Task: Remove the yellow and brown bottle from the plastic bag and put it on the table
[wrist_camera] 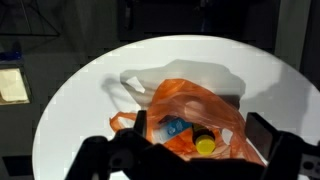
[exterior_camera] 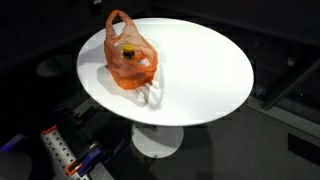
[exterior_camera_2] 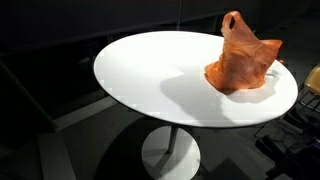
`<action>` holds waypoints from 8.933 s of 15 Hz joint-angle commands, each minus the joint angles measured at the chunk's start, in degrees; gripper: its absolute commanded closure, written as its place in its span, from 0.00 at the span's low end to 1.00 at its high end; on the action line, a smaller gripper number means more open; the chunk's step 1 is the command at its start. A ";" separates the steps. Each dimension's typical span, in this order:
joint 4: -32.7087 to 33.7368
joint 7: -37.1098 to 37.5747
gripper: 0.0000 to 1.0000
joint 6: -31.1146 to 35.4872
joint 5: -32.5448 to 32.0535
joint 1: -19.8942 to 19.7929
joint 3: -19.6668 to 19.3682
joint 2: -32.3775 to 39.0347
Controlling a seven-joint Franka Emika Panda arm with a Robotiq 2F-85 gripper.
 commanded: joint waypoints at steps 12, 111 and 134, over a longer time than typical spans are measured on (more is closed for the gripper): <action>13.52 1.24 0.00 5.99 -2.01 -2.15 -1.38 18.78; 21.48 5.56 0.80 20.08 -2.37 -7.59 -7.95 41.04; 16.26 -4.72 0.00 0.63 1.51 -5.81 -5.85 22.16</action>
